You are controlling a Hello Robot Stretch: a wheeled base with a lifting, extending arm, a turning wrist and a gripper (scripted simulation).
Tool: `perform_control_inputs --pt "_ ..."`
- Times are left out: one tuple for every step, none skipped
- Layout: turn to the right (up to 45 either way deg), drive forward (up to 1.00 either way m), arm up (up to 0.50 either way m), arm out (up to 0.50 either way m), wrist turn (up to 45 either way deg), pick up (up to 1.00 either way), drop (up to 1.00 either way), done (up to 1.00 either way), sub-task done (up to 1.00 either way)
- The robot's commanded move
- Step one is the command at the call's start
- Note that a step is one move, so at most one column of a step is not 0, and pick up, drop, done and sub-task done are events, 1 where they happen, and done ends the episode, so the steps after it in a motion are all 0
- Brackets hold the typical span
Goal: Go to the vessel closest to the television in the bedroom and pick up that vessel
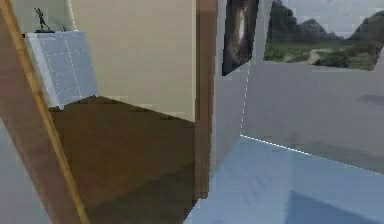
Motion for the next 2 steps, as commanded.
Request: perform_control_inputs --pt "0.0 0.55 0.0 0.0 0.0 0.0 0.0 0.0 0.0" --pt "6.0 0.0 0.0 0.0 0.0 0.0 0.0 0.0 0.0"
